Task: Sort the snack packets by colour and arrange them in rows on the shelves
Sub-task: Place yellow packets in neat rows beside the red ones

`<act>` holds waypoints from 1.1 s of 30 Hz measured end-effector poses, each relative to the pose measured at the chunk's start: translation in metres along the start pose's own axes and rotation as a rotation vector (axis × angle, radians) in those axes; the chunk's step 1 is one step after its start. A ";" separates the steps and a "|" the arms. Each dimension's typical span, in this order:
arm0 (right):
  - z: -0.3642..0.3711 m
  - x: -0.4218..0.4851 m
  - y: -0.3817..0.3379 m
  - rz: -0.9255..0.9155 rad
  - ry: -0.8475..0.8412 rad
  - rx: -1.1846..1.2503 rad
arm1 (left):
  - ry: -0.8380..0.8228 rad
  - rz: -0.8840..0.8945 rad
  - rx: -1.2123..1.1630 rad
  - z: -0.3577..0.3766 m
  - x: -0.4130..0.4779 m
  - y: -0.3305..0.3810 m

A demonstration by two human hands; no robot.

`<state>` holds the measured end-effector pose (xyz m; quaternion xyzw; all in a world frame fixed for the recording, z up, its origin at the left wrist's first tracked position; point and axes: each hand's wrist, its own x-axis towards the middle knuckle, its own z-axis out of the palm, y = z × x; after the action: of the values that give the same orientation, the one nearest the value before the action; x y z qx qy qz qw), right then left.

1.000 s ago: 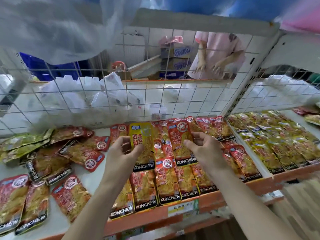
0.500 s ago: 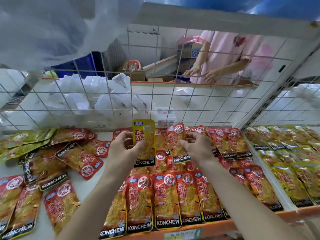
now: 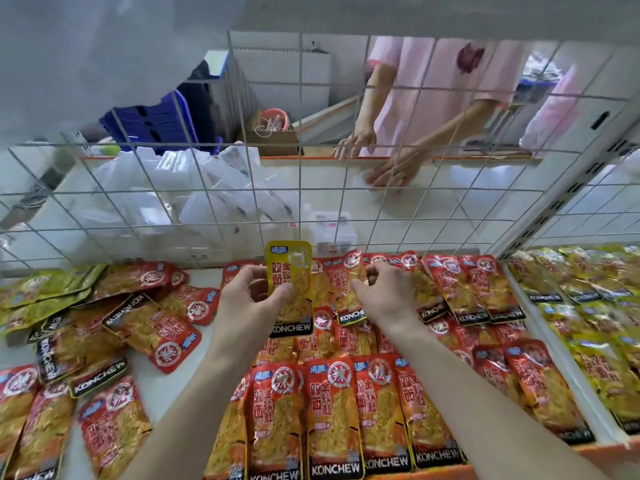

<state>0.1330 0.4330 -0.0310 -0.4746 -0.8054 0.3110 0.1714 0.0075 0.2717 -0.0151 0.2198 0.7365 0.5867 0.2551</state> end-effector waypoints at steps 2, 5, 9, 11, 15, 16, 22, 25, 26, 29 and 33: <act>0.003 0.000 0.001 -0.014 0.003 -0.010 | -0.009 -0.001 -0.004 0.000 0.001 -0.001; 0.006 -0.001 0.002 -0.029 0.013 -0.078 | -0.014 -0.002 -0.009 -0.001 0.002 -0.002; 0.012 -0.004 0.007 -0.021 0.048 -0.167 | -0.025 0.004 -0.006 -0.002 0.000 -0.004; 0.014 -0.006 0.008 -0.014 0.054 -0.185 | -0.025 0.003 0.002 -0.002 0.000 -0.005; 0.014 -0.007 0.011 -0.022 0.051 -0.191 | -0.021 -0.002 0.000 -0.002 -0.001 -0.008; 0.012 -0.008 0.012 -0.032 0.046 -0.184 | -0.019 -0.005 -0.004 -0.001 -0.002 -0.008; -0.015 -0.014 0.039 -0.124 0.094 -0.284 | -0.061 -0.011 -0.028 0.006 -0.006 -0.005; -0.026 -0.015 0.051 -0.102 0.008 -0.403 | -0.068 -0.008 -0.039 0.015 -0.008 -0.002; -0.028 -0.016 0.054 -0.087 -0.032 -0.428 | -0.073 -0.005 -0.044 0.017 -0.010 -0.001; -0.027 -0.017 0.054 -0.054 -0.094 -0.426 | -0.090 -0.003 -0.034 0.024 -0.014 0.000; -0.024 -0.018 0.052 -0.040 -0.088 -0.456 | -0.094 0.008 -0.006 0.029 -0.018 0.001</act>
<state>0.1895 0.4436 -0.0474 -0.4708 -0.8709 0.1379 0.0305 0.0395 0.2822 -0.0176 0.2492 0.7209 0.5792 0.2876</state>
